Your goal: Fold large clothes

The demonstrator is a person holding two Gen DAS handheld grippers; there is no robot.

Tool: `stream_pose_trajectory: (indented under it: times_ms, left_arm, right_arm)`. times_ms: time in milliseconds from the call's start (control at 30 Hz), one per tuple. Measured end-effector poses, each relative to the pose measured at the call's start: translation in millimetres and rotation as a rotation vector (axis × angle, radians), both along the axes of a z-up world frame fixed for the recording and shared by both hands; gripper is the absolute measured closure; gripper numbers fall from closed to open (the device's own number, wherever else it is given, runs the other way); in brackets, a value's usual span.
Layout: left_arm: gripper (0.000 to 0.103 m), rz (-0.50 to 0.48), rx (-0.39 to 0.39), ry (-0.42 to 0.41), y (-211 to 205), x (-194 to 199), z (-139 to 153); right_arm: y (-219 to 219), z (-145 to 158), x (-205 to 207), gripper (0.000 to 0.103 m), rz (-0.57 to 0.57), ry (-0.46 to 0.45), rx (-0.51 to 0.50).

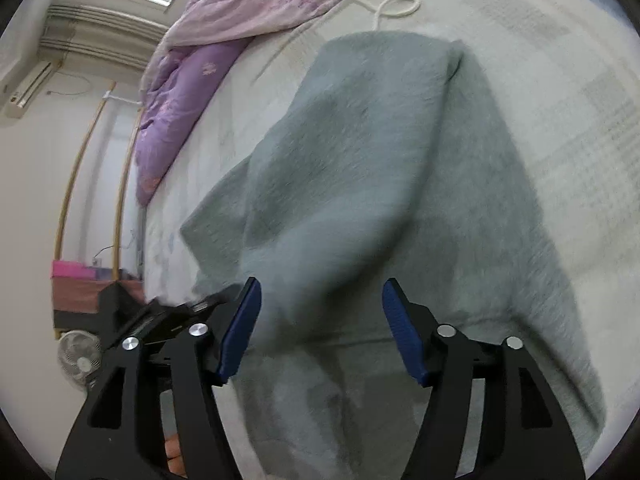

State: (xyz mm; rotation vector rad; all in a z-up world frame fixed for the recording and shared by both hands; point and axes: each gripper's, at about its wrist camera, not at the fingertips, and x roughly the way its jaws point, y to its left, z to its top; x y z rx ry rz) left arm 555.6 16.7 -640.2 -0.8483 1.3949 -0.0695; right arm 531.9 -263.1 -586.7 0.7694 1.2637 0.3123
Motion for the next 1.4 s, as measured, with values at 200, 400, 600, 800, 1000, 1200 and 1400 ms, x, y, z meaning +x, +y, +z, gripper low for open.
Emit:
stream_pose_trajectory:
  times_ms: [200,400,600,800,1000,1200,1400]
  left_arm:
    - [0.099,-0.059,0.038,-0.031,-4.3,-3.5,-1.2]
    - [0.099,-0.106,0.091,-0.092,4.4,-8.0,32.4]
    - [0.099,-0.141,0.157,-0.050,16.5,-30.8,40.1]
    - [0.093,-0.164,0.172,0.088,8.4,-28.6,-8.6]
    - [0.080,-0.128,0.082,0.034,26.7,-18.5,37.1]
    - [0.054,-0.026,0.121,-0.088,42.6,36.3,75.2]
    - [0.040,0.019,0.183,-0.099,55.8,110.1,70.1]
  right_arm:
    - [12.3,-25.3,-6.5,0.039,-0.053,0.097,-0.005]
    - [35.5,-16.4,-7.4,0.098,-0.043,0.074,0.069]
    - [61.6,-22.1,-31.2,0.099,-0.011,0.134,0.010]
    - [56.9,-61.7,-32.0,0.090,-0.043,0.278,-0.017]
    - [32.7,-7.0,-6.6,0.051,-0.037,0.215,-0.136]
    - [0.6,34.9,71.0,0.050,-0.144,0.062,-0.146]
    - [-6.4,39.4,148.6,0.048,-0.165,0.024,-0.198]
